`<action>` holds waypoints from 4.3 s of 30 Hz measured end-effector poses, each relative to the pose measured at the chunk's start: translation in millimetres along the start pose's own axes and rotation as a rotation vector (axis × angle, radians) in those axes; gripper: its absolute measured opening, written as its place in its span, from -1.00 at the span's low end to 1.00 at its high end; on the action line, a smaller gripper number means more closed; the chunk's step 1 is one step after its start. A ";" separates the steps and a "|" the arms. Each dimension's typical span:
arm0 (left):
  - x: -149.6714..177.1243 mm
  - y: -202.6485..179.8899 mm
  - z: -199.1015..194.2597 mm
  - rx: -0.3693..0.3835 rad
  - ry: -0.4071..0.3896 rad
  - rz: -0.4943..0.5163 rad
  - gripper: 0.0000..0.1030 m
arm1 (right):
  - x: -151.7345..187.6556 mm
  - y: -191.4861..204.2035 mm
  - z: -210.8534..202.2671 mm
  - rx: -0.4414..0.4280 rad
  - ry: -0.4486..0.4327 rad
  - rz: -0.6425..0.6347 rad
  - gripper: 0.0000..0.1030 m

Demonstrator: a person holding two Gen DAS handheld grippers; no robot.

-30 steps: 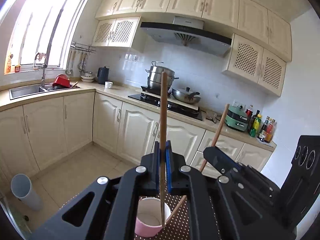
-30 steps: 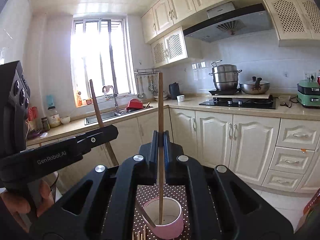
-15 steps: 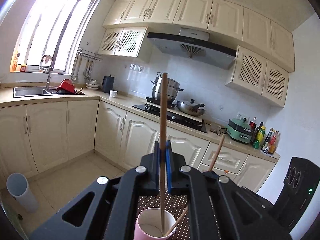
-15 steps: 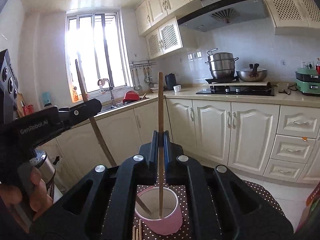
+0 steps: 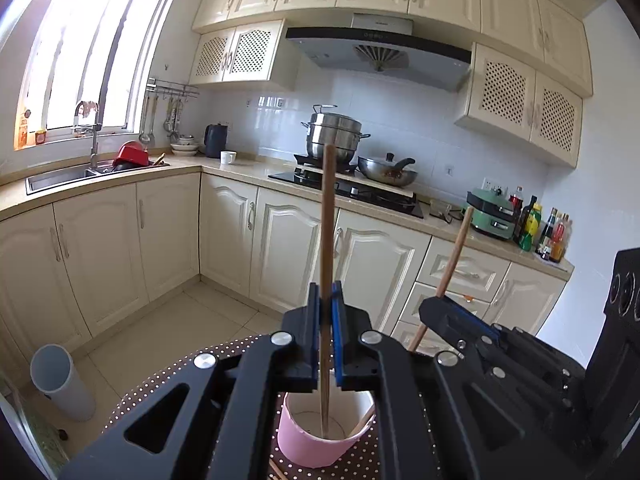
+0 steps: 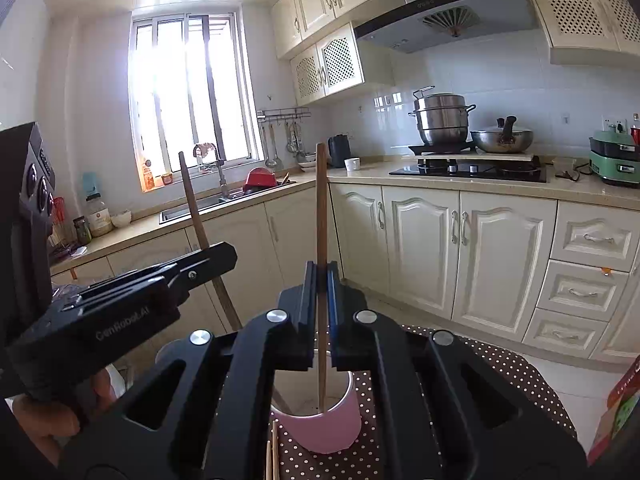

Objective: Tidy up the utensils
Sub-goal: 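Lift the chopstick with the right gripper and drop it into the pink cup, then open the right gripper and withdraw it from the pink cup, then lower the left gripper onto the chopstick pile and close on one chopstick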

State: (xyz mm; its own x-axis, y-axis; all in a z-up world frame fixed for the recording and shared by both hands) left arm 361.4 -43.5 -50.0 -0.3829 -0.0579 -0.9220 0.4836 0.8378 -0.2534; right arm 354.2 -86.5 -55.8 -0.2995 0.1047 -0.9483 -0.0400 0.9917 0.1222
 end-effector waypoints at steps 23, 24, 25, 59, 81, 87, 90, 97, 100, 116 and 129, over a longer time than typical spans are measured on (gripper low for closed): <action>14.6 11.3 -15.5 -0.060 0.042 0.017 -0.16 | 12.4 -3.8 -4.4 -0.005 0.049 0.019 -0.88; 14.6 11.2 -17.2 -0.059 0.040 0.016 -0.10 | 12.8 -3.7 -5.1 -0.003 0.050 0.020 -0.88; 14.7 11.4 -20.0 -0.063 0.039 0.017 -0.08 | 12.4 -3.2 -5.9 -0.003 0.050 0.020 -0.88; 30.9 4.9 -111.2 -0.258 0.008 0.137 0.31 | 13.7 -8.9 -72.5 0.036 -0.005 0.022 0.00; 165.2 84.2 -132.7 -0.337 0.337 -0.079 0.33 | 120.9 -36.2 -78.2 0.105 0.211 -0.032 0.01; 193.8 80.7 -115.4 -0.311 0.407 -0.128 0.33 | 144.9 -29.0 -68.1 0.084 0.286 -0.047 0.01; 204.1 77.0 -102.8 -0.283 0.435 -0.151 0.33 | 151.5 -22.7 -66.4 0.074 0.309 -0.059 0.01; 220.1 83.4 -82.7 -0.311 0.492 -0.173 0.33 | 168.9 -18.1 -58.0 0.072 0.369 -0.075 0.01; 226.3 89.2 -75.5 -0.319 0.510 -0.191 0.33 | 173.9 -15.9 -53.5 0.070 0.392 -0.082 0.01; 239.2 100.6 -58.6 -0.333 0.545 -0.142 0.06 | 211.2 18.1 -17.9 0.024 0.550 -0.212 0.01; 234.5 95.8 -53.9 -0.233 0.558 -0.129 -0.70 | 219.2 41.2 10.1 0.014 0.618 -0.316 -0.03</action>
State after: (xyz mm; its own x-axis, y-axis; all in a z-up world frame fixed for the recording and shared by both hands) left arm 275.5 52.4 -274.7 -0.8113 0.0729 -0.5800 0.2451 0.9432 -0.2242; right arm 296.6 -21.9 -261.6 -0.7634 -0.2463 -0.5971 -0.2034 0.9691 -0.1398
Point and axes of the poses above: each gripper's, at about its wrist camera, not at the fingertips, and z roughly the way its jaws point, y to its left, x to its underside, the point moved 9 cm from there along z, roughly the way its jaws point, and after that the axes turned 14 degrees about x, right-handed, at the moved point
